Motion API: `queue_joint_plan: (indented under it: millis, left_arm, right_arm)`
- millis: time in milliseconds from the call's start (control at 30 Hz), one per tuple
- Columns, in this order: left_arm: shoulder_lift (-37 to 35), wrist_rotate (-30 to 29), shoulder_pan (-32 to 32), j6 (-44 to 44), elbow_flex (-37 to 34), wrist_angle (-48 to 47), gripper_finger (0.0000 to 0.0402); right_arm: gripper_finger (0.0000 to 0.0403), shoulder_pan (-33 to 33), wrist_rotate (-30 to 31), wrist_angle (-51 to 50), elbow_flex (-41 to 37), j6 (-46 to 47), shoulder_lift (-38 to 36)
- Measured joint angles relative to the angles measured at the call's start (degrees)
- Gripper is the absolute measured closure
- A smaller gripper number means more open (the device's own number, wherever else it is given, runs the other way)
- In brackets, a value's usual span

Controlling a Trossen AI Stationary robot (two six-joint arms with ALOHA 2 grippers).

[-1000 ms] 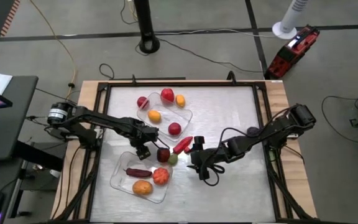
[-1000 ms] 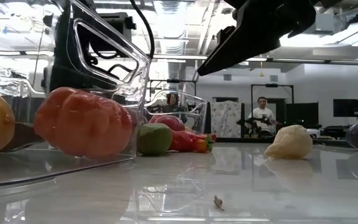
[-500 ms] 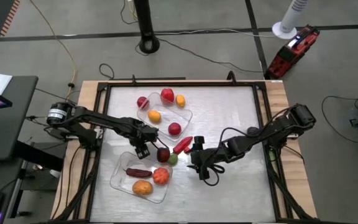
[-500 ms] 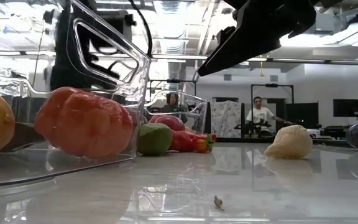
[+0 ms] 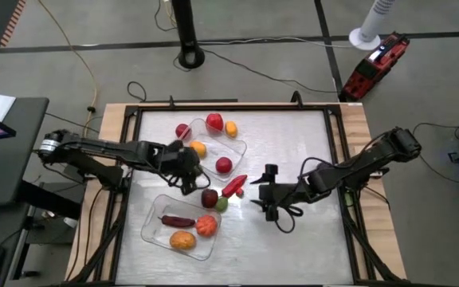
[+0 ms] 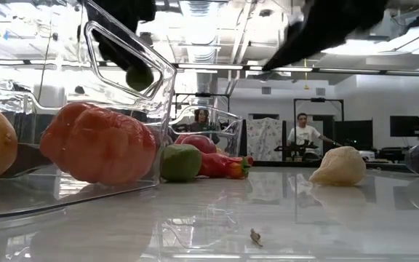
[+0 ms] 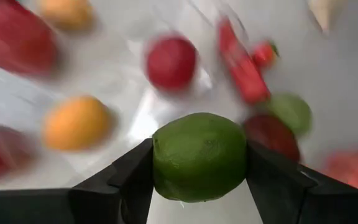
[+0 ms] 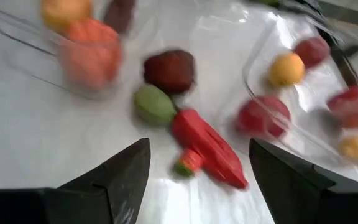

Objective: Sort produce into baskets
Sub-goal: Put the left lime into the top transparent bin

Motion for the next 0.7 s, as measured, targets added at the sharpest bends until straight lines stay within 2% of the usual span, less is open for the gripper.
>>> queue_joint_plan:
  millis: [167, 400, 533, 700]
  left_arm:
    - [0.9, -2.2, 4.1, 5.2, 0.0, 2.2, 0.0190]
    - [4.5, -0.5, 10.5, 11.2, 0.0, 5.6, 0.0189]
    - [6.5, -0.9, 13.9, 11.5, 0.0, 6.9, 0.0188]
    - [8.4, -1.1, 16.4, 13.3, 0.0, 8.5, 0.0163]
  right_arm:
    - [0.0103, -1.7, 0.2, 4.8, -5.7, 0.3, -1.7]
    - [0.0110, -3.5, -1.1, 5.3, -6.4, 0.6, -3.1]
    - [0.0111, -3.4, -2.6, 5.5, -6.4, 0.9, -2.6]
    - [0.0111, -3.4, -3.2, 5.6, -6.4, 1.0, -2.1]
